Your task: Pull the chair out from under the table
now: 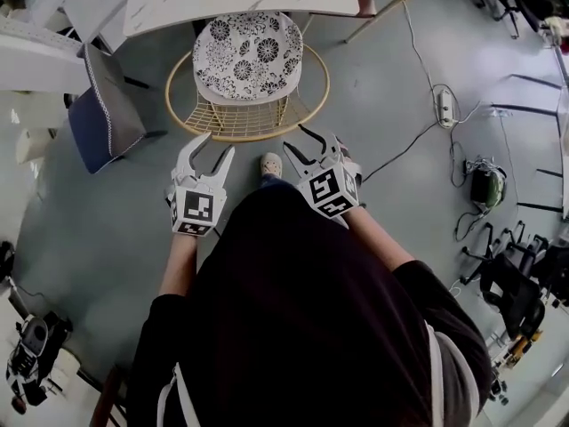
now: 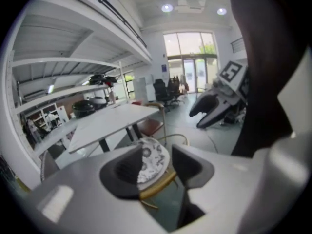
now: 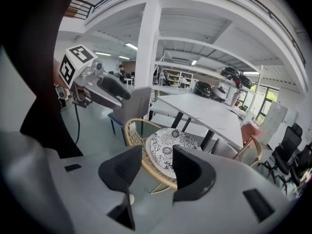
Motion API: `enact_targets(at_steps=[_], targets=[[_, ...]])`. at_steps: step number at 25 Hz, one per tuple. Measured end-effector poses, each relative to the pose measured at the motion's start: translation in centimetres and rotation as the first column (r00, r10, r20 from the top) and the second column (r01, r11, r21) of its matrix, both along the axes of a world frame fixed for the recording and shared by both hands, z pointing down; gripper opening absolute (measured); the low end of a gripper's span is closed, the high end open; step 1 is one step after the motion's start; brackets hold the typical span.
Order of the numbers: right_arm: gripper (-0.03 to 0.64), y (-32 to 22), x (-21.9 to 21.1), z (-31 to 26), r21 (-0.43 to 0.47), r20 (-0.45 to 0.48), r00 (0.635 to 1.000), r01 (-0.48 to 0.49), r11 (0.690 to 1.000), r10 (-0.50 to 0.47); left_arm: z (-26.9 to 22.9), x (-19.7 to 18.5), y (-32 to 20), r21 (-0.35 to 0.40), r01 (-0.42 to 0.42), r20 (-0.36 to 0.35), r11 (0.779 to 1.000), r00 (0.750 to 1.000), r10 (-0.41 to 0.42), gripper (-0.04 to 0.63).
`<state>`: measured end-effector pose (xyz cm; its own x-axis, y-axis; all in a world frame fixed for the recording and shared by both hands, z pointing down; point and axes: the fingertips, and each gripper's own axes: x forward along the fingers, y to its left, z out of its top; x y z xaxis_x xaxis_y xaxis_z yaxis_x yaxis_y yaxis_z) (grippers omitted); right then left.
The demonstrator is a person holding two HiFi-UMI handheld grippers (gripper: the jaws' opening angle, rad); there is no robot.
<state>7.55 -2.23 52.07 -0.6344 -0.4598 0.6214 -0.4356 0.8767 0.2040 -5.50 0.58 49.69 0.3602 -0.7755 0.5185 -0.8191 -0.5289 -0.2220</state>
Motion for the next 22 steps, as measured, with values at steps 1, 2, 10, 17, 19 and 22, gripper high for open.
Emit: enact_targets(at_steps=[1,2,10,17,19,22], targets=[[0.167,-0.3,0.2,0.6,-0.001,-0.020,1.000,0.017,1.000,-0.017,0.6,0.1,-0.2,-0.016,-0.008,0.014,1.000,1.000,0.009,0.198],[0.167,-0.5,0.3,1.1,0.001,-0.039,0.999,0.034,0.999,-0.034,1.2,0.2,-0.4,-0.031,-0.017,0.029,0.999,0.999,0.018,0.204],[0.172,-0.9,0.4,4.5,0.015,-0.210,0.961,0.187,0.982,-0.180,5.1,0.6,-0.3,-0.157,-0.126,0.161,0.979,0.975,0.152,0.236],[0.176,-0.7,-0.5,6.9,0.023,-0.328,0.908,0.284,0.959,-0.261,8.7,0.6,-0.9,-0.238,-0.266,0.304,0.934,0.893,0.332,0.244],[0.176,-0.3,-0.8,7.7,0.014,-0.358,0.891,0.303,0.953,-0.278,9.8,0.6,-0.6,-0.265,-0.296,0.322,0.917,0.870,0.374,0.244],[0.176,-0.3,-1.2,9.0,0.010,-0.406,0.864,0.331,0.944,-0.299,11.6,0.4,-0.6,-0.310,-0.344,0.351,0.886,0.825,0.443,0.244]])
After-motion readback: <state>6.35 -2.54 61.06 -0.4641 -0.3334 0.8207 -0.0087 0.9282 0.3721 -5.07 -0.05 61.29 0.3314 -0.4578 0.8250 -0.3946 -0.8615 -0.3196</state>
